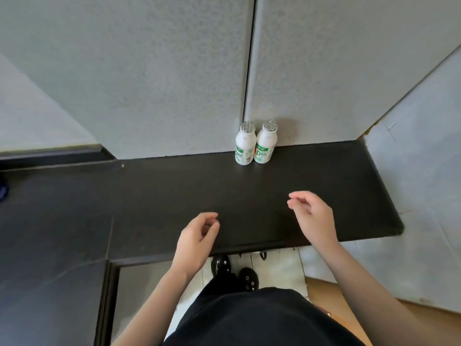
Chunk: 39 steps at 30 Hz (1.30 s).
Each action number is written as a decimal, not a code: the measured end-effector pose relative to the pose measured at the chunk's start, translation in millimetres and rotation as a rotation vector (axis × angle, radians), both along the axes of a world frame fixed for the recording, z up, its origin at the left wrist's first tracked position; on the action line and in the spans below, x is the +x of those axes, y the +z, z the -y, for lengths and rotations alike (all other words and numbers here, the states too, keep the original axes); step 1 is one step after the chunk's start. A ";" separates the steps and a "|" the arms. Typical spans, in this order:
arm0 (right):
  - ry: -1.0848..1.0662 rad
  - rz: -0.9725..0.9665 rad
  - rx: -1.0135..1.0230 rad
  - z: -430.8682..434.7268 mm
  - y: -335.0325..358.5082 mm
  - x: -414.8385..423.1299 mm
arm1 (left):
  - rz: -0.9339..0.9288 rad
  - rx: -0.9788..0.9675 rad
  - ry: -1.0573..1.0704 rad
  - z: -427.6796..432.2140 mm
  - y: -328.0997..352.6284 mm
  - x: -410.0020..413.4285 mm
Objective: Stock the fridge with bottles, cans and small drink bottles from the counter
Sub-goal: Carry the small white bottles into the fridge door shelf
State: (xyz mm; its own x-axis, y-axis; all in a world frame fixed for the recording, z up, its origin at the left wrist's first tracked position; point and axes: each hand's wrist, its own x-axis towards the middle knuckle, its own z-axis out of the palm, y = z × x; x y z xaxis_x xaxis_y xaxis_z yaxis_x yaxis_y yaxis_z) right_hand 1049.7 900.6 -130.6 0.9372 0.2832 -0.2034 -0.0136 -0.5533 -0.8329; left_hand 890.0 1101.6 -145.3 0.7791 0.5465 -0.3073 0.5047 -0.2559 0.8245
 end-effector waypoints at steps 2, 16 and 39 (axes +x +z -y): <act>-0.026 0.028 -0.010 -16.1 6.3 20.6 | 0.083 0.041 0.000 -10.1 7.6 31.4; 0.076 0.430 -0.127 -98.2 40.0 87.4 | 0.329 0.466 -0.286 -38.5 28.5 170.2; 0.133 0.436 -0.126 -101.4 27.0 88.1 | 0.334 0.120 0.173 -32.8 29.2 94.1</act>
State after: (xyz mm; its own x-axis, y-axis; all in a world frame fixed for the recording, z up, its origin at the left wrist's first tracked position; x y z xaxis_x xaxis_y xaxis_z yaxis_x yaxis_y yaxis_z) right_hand 1137.8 1002.0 -103.6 0.9002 0.4048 0.1603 0.4001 -0.6239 -0.6714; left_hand 984.1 1134.4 -116.1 0.7186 0.6951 0.0213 0.2581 -0.2951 0.9199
